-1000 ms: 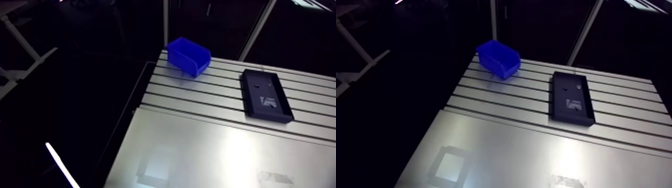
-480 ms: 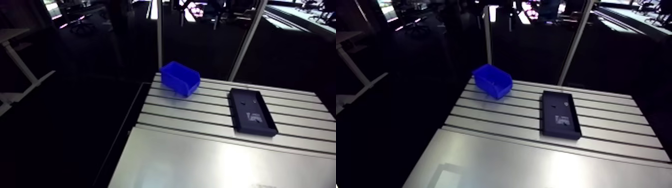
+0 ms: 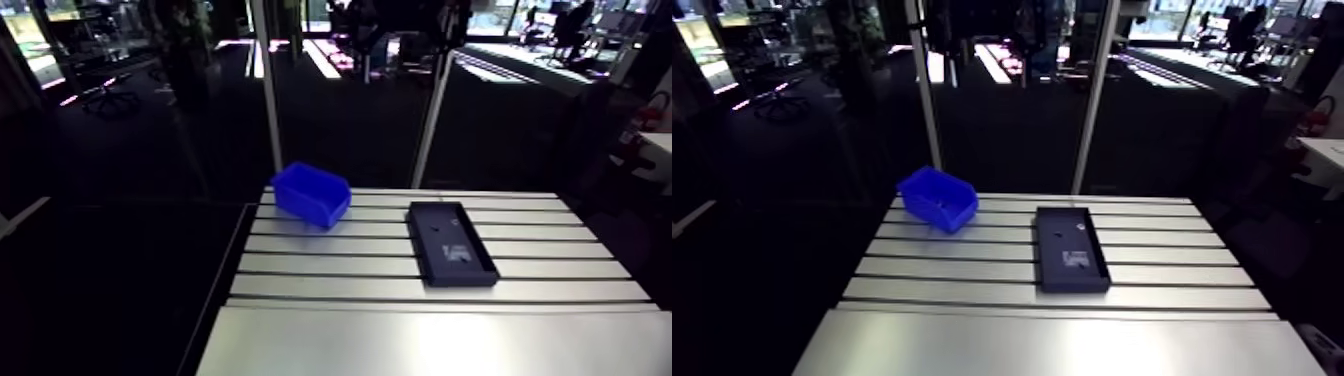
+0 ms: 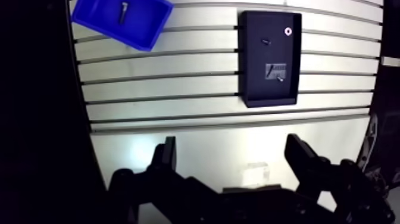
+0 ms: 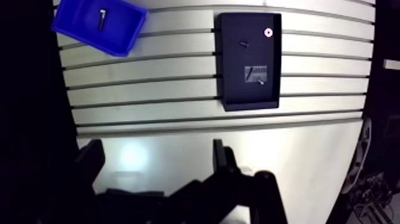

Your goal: Pick up the M10 bolt from the tray and put it into the blue bin.

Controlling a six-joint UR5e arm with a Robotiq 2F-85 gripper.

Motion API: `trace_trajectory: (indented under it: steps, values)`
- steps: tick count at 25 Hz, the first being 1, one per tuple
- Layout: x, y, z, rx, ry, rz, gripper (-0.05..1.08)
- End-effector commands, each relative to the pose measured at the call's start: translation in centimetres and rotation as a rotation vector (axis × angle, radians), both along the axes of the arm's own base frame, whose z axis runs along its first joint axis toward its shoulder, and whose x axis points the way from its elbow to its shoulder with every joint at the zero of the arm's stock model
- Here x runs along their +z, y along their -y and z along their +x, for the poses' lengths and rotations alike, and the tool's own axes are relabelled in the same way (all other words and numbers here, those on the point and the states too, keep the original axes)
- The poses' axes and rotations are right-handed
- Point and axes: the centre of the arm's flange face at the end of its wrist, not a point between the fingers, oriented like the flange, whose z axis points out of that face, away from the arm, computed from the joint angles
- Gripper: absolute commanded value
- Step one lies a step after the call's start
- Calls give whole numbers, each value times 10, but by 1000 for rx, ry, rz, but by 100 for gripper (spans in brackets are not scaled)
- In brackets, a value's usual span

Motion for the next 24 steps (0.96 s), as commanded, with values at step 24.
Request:
trace_trajectory:
  steps: [24]
  values:
    - [18,-53,2,42,-4,-7,2]
